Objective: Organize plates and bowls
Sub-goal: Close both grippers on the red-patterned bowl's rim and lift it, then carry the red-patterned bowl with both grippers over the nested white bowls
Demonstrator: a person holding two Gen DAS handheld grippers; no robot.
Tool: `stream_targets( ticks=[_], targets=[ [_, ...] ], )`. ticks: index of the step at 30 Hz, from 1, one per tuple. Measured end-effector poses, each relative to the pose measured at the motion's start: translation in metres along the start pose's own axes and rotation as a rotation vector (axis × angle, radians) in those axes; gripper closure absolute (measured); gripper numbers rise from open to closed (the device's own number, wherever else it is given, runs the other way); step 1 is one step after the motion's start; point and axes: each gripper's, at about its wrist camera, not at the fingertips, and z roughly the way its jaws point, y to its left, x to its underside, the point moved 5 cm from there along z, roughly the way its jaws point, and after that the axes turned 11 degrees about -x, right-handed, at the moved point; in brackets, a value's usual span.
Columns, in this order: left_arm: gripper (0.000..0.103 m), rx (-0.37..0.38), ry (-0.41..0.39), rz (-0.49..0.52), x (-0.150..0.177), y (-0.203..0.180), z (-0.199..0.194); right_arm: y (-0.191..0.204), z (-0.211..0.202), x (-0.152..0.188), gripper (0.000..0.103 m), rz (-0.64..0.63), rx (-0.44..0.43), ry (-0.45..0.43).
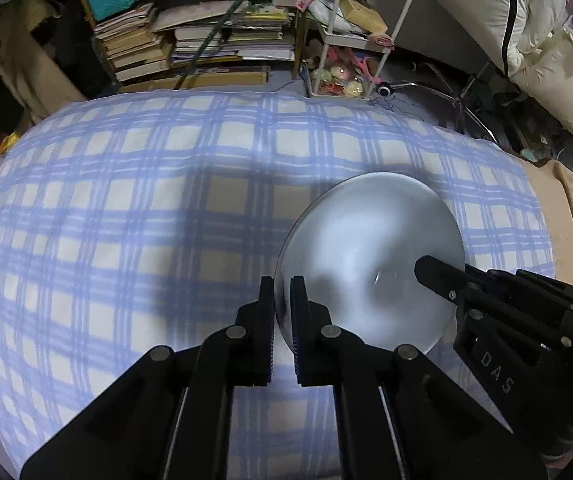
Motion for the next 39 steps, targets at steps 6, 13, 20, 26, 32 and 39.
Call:
stream_targets(
  ticks=[6,13,20,26,32,39],
  targets=[
    [0.095,-0.022,-0.04,-0.013,0.015,0.021,-0.038,0.026,-0.022,0.014,0.095,-0.028,-0.023,-0.025],
    [0.095,-0.081,-0.111,-0.032,0.039,0.063,-0.093,0.08,-0.047,0.032,0.094,-0.101,-0.073,-0.051],
    [0.095,-0.138,-0.164,-0.072,0.064,0.106,-0.136,0.138,-0.062,0.052,0.093,-0.176,-0.121,-0.062],
    [0.095,-0.164,-0.188,-0.106,0.091,0.142,-0.165,0.182,-0.076,0.07,0.093,-0.226,-0.156,-0.077],
    [0.095,-0.176,-0.182,-0.143,0.117,0.167,-0.177,0.215,-0.078,0.093,0.093,-0.255,-0.189,-0.075],
    [0.094,-0.237,-0.145,-0.138,0.156,0.178,-0.17,0.232,-0.069,0.123,0.093,-0.275,-0.212,-0.035]
  ],
)
